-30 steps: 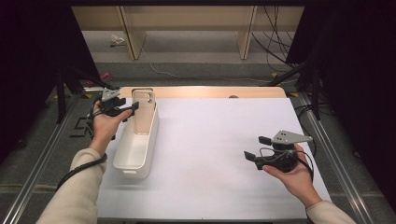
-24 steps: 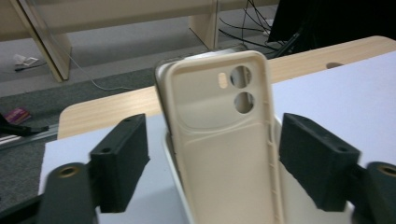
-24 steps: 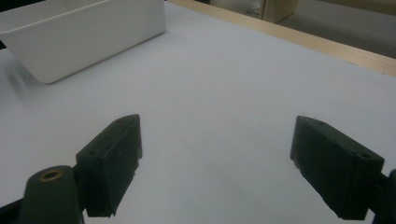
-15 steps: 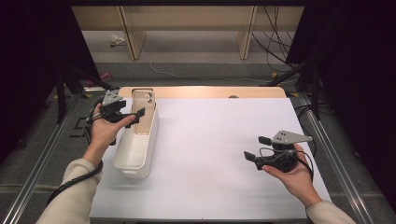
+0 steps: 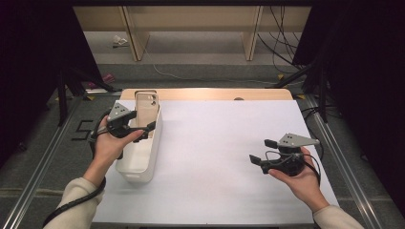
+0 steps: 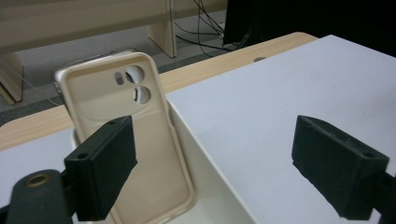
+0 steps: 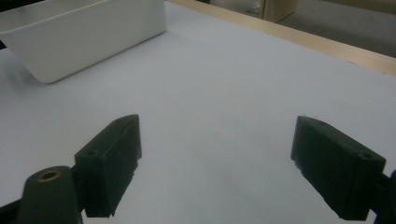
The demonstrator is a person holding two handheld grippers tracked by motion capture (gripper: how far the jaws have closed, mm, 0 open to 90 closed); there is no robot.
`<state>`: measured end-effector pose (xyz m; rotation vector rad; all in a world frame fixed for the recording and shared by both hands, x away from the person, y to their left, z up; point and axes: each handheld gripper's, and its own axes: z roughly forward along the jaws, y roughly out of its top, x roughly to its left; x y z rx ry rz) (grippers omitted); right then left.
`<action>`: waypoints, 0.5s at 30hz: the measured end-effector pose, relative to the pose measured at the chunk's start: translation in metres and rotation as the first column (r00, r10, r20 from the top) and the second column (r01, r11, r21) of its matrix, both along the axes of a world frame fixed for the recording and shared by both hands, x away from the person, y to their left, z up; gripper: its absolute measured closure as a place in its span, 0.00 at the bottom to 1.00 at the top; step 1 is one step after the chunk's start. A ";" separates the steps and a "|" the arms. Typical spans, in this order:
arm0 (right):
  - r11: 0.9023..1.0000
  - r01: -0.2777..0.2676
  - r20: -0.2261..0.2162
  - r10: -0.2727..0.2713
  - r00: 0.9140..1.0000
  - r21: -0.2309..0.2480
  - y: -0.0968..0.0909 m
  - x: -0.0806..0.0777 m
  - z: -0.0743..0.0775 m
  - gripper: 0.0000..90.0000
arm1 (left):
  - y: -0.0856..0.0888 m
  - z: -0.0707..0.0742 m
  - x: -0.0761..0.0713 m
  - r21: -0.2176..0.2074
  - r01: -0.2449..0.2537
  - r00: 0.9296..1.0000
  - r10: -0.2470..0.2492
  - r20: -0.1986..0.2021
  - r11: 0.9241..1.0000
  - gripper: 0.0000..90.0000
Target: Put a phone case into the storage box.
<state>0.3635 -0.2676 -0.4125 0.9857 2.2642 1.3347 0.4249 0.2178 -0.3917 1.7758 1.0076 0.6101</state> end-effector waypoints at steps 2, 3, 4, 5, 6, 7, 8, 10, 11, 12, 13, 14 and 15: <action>1.000 0.000 0.001 0.000 1.000 -0.002 0.000 0.000 0.000 0.19 | -0.003 -0.001 -0.004 0.003 0.011 1.000 -0.011 0.003 1.000 0.15; 1.000 0.000 0.000 0.000 1.000 -0.001 0.000 0.000 0.000 0.19 | -0.004 -0.002 -0.006 0.006 0.017 1.000 -0.017 0.004 1.000 0.15; 1.000 0.001 0.001 -0.001 1.000 0.002 0.000 0.000 0.000 0.19 | -0.006 -0.003 -0.008 0.008 0.024 1.000 -0.024 0.004 1.000 0.15; 1.000 0.001 0.002 -0.001 1.000 0.003 0.000 0.000 0.000 0.19 | -0.007 -0.003 -0.010 0.009 0.029 1.000 -0.029 0.004 1.000 0.15; 1.000 0.001 0.001 -0.001 1.000 0.004 0.000 0.000 0.000 0.19 | -0.009 -0.004 -0.012 0.005 0.036 0.999 -0.036 0.005 0.999 0.15; 1.000 0.001 0.001 -0.001 1.000 0.003 0.000 0.000 0.000 0.19 | -0.010 -0.005 -0.013 0.002 0.046 0.999 -0.046 0.006 0.999 0.15; 1.000 0.000 0.000 0.000 1.000 0.003 0.000 0.000 0.000 0.19 | -0.012 -0.005 -0.015 -0.002 0.056 0.998 -0.056 0.008 0.998 0.15; 1.000 -0.001 0.000 0.001 1.000 0.003 0.000 0.000 0.000 0.19 | -0.015 -0.007 -0.018 -0.005 0.072 0.997 -0.072 0.004 0.997 0.15; 1.000 0.000 0.000 0.000 1.000 0.002 0.000 0.000 0.000 0.19 | -0.016 -0.007 -0.020 0.000 0.077 0.997 -0.077 0.007 0.997 0.15; 1.000 0.000 0.000 0.000 1.000 0.003 0.000 0.000 0.000 0.19 | -0.018 -0.007 -0.022 0.001 0.082 0.997 -0.082 0.009 0.997 0.15; 1.000 0.000 0.000 0.000 1.000 0.004 0.000 0.000 0.000 0.19 | -0.020 -0.007 -0.023 0.002 0.088 0.996 -0.088 0.010 0.996 0.15; 1.000 0.000 0.000 0.000 1.000 0.004 0.000 0.000 0.000 0.19 | -0.021 -0.007 -0.025 0.004 0.094 0.995 -0.094 0.013 0.996 0.15; 1.000 0.000 0.000 0.000 1.000 0.004 0.000 0.000 0.000 0.19 | -0.023 -0.006 -0.027 0.001 0.099 0.995 -0.099 0.017 0.995 0.16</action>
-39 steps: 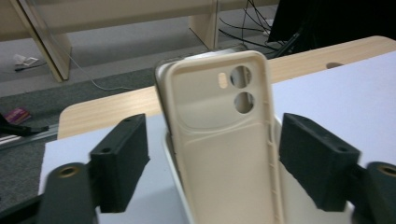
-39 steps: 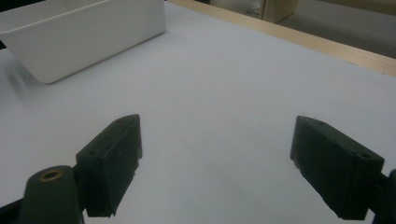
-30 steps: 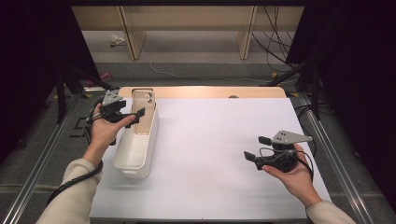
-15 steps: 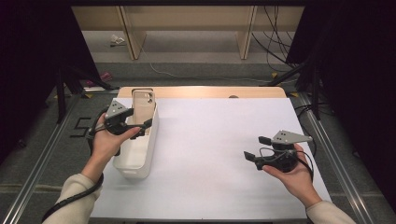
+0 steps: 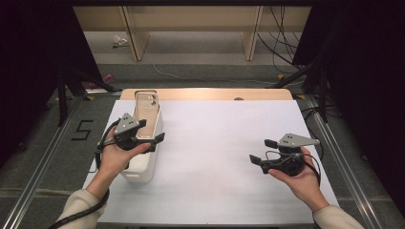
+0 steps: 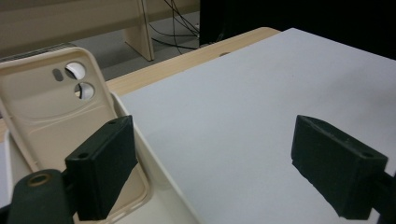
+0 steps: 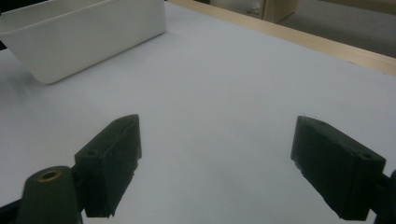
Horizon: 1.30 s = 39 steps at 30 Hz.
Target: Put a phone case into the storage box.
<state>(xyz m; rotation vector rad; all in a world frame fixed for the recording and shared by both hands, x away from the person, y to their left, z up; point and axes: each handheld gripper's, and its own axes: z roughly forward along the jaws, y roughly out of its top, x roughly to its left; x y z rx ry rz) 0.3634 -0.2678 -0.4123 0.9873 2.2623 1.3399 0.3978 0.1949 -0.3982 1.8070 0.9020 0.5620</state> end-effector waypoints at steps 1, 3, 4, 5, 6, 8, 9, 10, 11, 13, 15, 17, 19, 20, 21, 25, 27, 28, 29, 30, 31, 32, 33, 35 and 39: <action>1.000 0.000 0.000 0.000 1.000 0.000 0.000 0.000 0.000 0.19 | -0.001 0.000 -0.002 0.000 0.005 1.000 -0.005 0.003 1.000 0.16; 1.000 -0.001 0.000 0.001 1.000 -0.001 0.000 0.000 0.000 0.19 | -0.004 0.000 -0.006 -0.007 0.012 1.000 -0.012 0.012 1.000 0.17; 1.000 -0.001 -0.001 0.001 1.000 0.000 0.000 0.000 0.000 0.19 | -0.006 -0.001 -0.008 -0.007 0.018 1.000 -0.018 0.012 1.000 0.17; 1.000 0.000 0.000 0.000 1.000 0.001 0.000 0.000 0.000 0.19 | -0.007 -0.001 -0.009 -0.002 0.026 1.000 -0.026 0.011 1.000 0.17; 1.000 0.000 0.001 0.000 1.000 0.001 0.000 0.000 0.000 0.19 | -0.008 -0.002 -0.011 0.000 0.032 0.999 -0.032 0.010 1.000 0.17; 1.000 0.000 0.000 0.000 1.000 0.001 0.000 0.000 0.000 0.19 | -0.011 -0.004 -0.015 -0.002 0.042 0.999 -0.042 0.008 0.999 0.16; 1.000 -0.001 0.000 0.001 1.000 0.000 0.000 0.000 0.000 0.19 | -0.012 -0.005 -0.017 -0.002 0.045 0.999 -0.045 0.007 0.999 0.16; 1.000 -0.001 -0.001 0.001 1.000 0.000 0.000 0.000 0.000 0.19 | -0.014 -0.006 -0.018 0.000 0.051 0.999 -0.051 0.008 0.999 0.16; 1.000 -0.001 -0.001 0.001 1.000 0.000 0.000 0.000 0.000 0.19 | -0.015 -0.006 -0.020 0.000 0.056 0.998 -0.056 0.008 0.998 0.16; 1.000 0.000 -0.002 0.000 1.000 0.001 0.000 0.000 0.000 0.19 | -0.017 -0.007 -0.023 -0.002 0.068 0.998 -0.068 0.004 0.998 0.16; 1.000 0.000 -0.003 0.000 1.000 0.000 0.000 0.000 0.000 0.19 | -0.020 -0.008 -0.026 -0.010 0.081 0.997 -0.081 -0.001 0.997 0.16; 1.000 -0.001 -0.003 0.001 1.000 0.000 0.000 0.000 0.000 0.19 | -0.022 -0.009 -0.028 -0.003 0.089 0.996 -0.089 -0.001 0.996 0.16; 1.000 -0.001 -0.002 0.001 1.000 0.000 0.000 0.000 0.000 0.19 | -0.024 -0.010 -0.030 0.002 0.094 0.996 -0.094 0.000 0.996 0.16; 1.000 -0.001 -0.001 0.001 1.000 0.000 0.000 0.000 0.000 0.19 | -0.024 -0.010 -0.031 0.009 0.095 0.995 -0.095 0.000 0.995 0.16; 1.000 0.000 -0.001 0.000 1.000 0.002 0.000 0.000 0.000 0.19 | -0.025 -0.011 -0.032 0.010 0.095 0.995 -0.095 0.001 0.995 0.16; 1.000 0.000 -0.001 0.000 1.000 0.002 0.000 0.000 0.000 0.19 | -0.027 -0.014 -0.037 0.019 0.104 0.995 -0.103 -0.005 0.994 0.16; 1.000 -0.001 -0.001 0.001 1.000 0.002 0.000 0.000 0.000 0.19 | -0.027 -0.016 -0.039 0.023 0.107 0.994 -0.107 -0.008 0.994 0.16; 1.000 -0.001 -0.001 0.001 1.000 0.002 0.000 0.000 0.000 0.19 | -0.028 -0.017 -0.040 0.022 0.109 0.994 -0.109 -0.008 0.994 0.16; 1.000 -0.002 0.000 0.002 1.000 0.000 0.000 0.000 0.000 0.19 | -0.028 -0.017 -0.041 0.023 0.111 0.994 -0.111 -0.007 0.994 0.16; 1.000 -0.002 0.001 0.002 1.000 0.000 0.000 0.000 0.000 0.19 | -0.028 -0.018 -0.042 0.021 0.111 0.994 -0.111 -0.007 0.994 0.16; 1.000 -0.002 0.001 0.002 1.000 0.000 0.000 0.000 0.000 0.19 | -0.028 -0.018 -0.042 0.022 0.112 0.994 -0.112 -0.006 0.993 0.16; 1.000 -0.002 0.001 0.002 1.000 0.001 0.000 0.000 0.000 0.19 | -0.028 -0.018 -0.043 0.023 0.113 0.994 -0.113 -0.004 0.993 0.16; 1.000 -0.002 0.002 0.002 1.000 0.001 0.000 0.000 0.000 0.19 | -0.028 -0.019 -0.043 0.025 0.113 0.994 -0.113 -0.005 0.993 0.16; 1.000 -0.003 0.001 0.003 1.000 0.001 0.000 0.000 0.000 0.19 | -0.028 -0.020 -0.045 0.029 0.113 0.994 -0.113 -0.004 0.993 0.16; 1.000 -0.001 0.003 0.001 1.000 0.002 0.000 -0.001 0.000 0.19 | -0.030 -0.021 -0.047 0.032 0.117 0.993 -0.117 -0.002 0.993 0.16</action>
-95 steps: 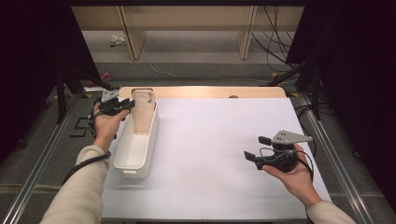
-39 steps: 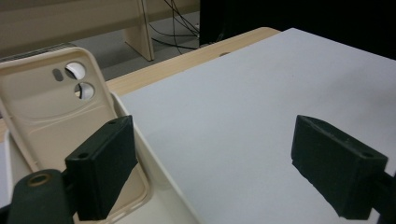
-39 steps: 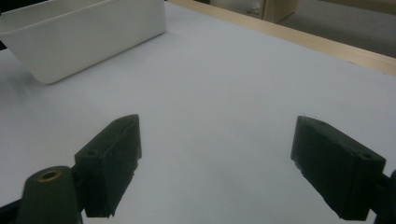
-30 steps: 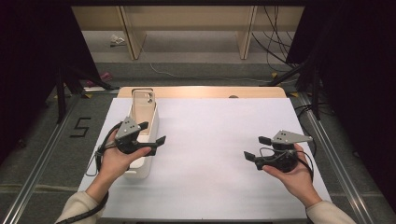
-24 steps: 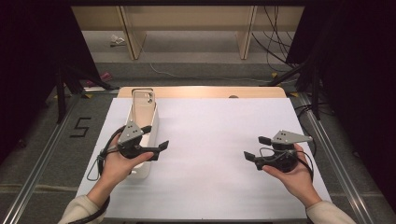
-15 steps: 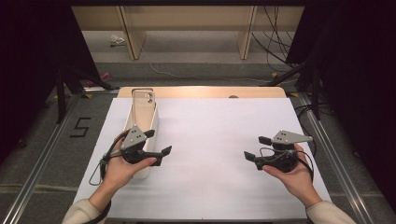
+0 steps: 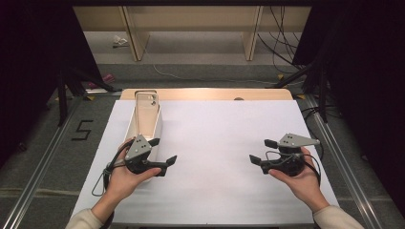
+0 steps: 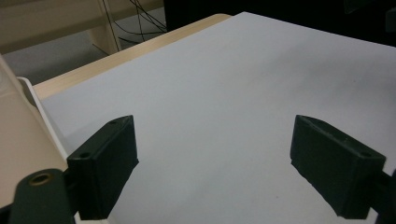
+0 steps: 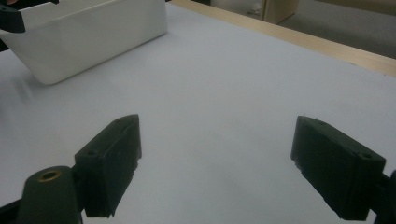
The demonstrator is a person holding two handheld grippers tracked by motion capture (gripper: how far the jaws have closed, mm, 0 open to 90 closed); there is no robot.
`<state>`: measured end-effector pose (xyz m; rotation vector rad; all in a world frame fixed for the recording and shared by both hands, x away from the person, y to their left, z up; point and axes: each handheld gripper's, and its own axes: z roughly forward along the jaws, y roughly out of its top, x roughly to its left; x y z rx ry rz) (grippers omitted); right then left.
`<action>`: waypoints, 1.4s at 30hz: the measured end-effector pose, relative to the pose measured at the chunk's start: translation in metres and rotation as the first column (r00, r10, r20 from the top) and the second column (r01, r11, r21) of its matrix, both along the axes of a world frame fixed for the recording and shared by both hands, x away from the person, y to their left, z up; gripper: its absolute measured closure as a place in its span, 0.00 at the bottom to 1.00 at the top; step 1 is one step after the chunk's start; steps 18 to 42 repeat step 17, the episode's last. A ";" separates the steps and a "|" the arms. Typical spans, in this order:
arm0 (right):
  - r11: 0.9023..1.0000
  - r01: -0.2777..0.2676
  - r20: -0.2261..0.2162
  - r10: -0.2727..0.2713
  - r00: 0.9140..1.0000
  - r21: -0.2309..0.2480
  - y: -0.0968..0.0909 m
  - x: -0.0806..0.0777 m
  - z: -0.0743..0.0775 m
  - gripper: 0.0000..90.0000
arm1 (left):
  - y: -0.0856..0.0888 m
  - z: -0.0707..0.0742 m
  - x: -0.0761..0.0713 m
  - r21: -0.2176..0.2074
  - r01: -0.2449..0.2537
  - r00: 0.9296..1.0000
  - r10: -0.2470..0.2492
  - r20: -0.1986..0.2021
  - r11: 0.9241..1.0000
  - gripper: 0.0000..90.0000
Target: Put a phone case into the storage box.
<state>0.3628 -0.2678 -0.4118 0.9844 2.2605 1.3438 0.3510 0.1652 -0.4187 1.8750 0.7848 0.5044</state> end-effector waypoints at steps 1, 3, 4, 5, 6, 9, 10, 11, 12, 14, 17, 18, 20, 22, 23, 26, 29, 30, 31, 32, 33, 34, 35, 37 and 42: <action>1.000 0.000 -0.001 0.000 1.000 0.000 0.000 0.000 0.000 0.19 | 0.000 0.000 0.000 0.003 0.001 1.000 -0.001 -0.001 1.000 0.16; 1.000 -0.001 0.000 0.001 1.000 0.000 0.000 0.000 0.000 0.19 | -0.001 -0.001 -0.001 0.004 0.004 1.000 -0.004 -0.004 1.000 0.16; 1.000 -0.003 0.000 0.003 1.000 0.000 0.000 0.000 0.000 0.19 | -0.001 -0.002 -0.001 0.004 0.005 1.000 -0.005 -0.005 1.000 0.16; 1.000 -0.003 0.001 0.003 1.000 0.001 0.000 0.000 0.000 0.19 | -0.001 -0.002 -0.001 0.003 0.006 1.000 -0.006 -0.006 1.000 0.16; 1.000 -0.003 0.000 0.003 1.000 0.000 0.000 0.000 0.000 0.19 | -0.001 -0.003 -0.001 0.005 0.007 1.000 -0.007 -0.008 1.000 0.16; 1.000 -0.003 -0.001 0.003 1.000 0.001 0.000 0.000 0.000 0.19 | -0.002 -0.003 -0.001 0.003 0.008 1.000 -0.008 -0.009 1.000 0.16; 1.000 -0.003 -0.001 0.003 1.000 0.001 0.000 0.000 0.000 0.19 | -0.002 -0.003 -0.001 0.003 0.007 1.000 -0.007 -0.009 1.000 0.16; 1.000 -0.004 0.000 0.004 1.000 0.002 0.000 0.000 0.000 0.19 | -0.002 -0.003 -0.001 0.003 0.008 1.000 -0.008 -0.009 1.000 0.16; 1.000 -0.004 0.000 0.004 1.000 0.002 0.000 0.000 0.000 0.19 | -0.002 -0.003 -0.001 0.002 0.009 1.000 -0.008 -0.009 1.000 0.16; 1.000 -0.003 0.000 0.003 1.000 0.004 0.000 0.000 0.000 0.19 | -0.002 -0.004 -0.001 0.003 0.007 1.000 -0.007 -0.010 1.000 0.16; 1.000 -0.002 0.003 0.002 1.000 0.004 0.000 0.000 0.000 0.19 | -0.002 -0.004 -0.001 0.003 0.007 1.000 -0.007 -0.010 1.000 0.16; 1.000 -0.002 0.003 0.002 1.000 0.004 0.000 0.000 0.000 0.19 | -0.002 -0.004 -0.001 0.003 0.007 1.000 -0.007 -0.010 1.000 0.16; 1.000 -0.002 0.003 0.002 1.000 0.004 0.000 0.000 0.000 0.19 | -0.002 -0.004 -0.001 0.003 0.007 1.000 -0.007 -0.010 1.000 0.16; 1.000 -0.002 0.003 0.002 1.000 0.004 0.000 0.000 0.000 0.19 | -0.002 -0.004 -0.001 0.003 0.007 1.000 -0.007 -0.010 1.000 0.16; 1.000 -0.002 0.003 0.002 1.000 0.004 0.000 0.000 0.000 0.19 | -0.002 -0.004 -0.001 0.003 0.007 1.000 -0.007 -0.010 1.000 0.16; 1.000 -0.002 0.003 0.002 1.000 0.004 0.000 0.000 0.000 0.19 | -0.002 -0.004 -0.001 0.003 0.007 1.000 -0.007 -0.010 1.000 0.16; 1.000 -0.002 0.003 0.002 1.000 0.004 0.000 0.000 0.000 0.19 | -0.002 -0.004 -0.001 0.003 0.007 1.000 -0.007 -0.010 1.000 0.16; 1.000 -0.002 0.003 0.002 1.000 0.004 0.000 0.000 0.000 0.19 | -0.002 -0.004 -0.001 0.003 0.007 1.000 -0.007 -0.010 1.000 0.16; 1.000 -0.002 0.003 0.002 1.000 0.004 0.000 0.000 0.000 0.19 | -0.002 -0.004 -0.001 0.003 0.007 1.000 -0.007 -0.010 1.000 0.16; 1.000 -0.002 0.003 0.002 1.000 0.004 0.000 0.000 0.000 0.19 | -0.002 -0.004 -0.001 0.003 0.007 1.000 -0.007 -0.010 1.000 0.16; 1.000 -0.002 0.003 0.002 1.000 0.004 0.000 0.000 0.000 0.19 | -0.002 -0.004 -0.001 0.003 0.007 1.000 -0.007 -0.010 1.000 0.16; 1.000 -0.002 0.003 0.002 1.000 0.004 0.000 0.000 0.000 0.19 | -0.002 -0.004 -0.001 0.003 0.007 1.000 -0.007 -0.010 1.000 0.16; 1.000 -0.002 0.003 0.002 1.000 0.004 0.000 0.000 0.000 0.19 | -0.002 -0.004 -0.001 0.003 0.007 1.000 -0.007 -0.010 1.000 0.16; 1.000 -0.002 0.003 0.002 1.000 0.004 0.000 0.000 0.000 0.19 | -0.002 -0.004 -0.001 0.003 0.007 1.000 -0.007 -0.010 1.000 0.16; 1.000 -0.002 0.003 0.002 1.000 0.004 0.000 0.000 0.000 0.19 | -0.002 -0.004 -0.001 0.003 0.007 1.000 -0.007 -0.010 1.000 0.16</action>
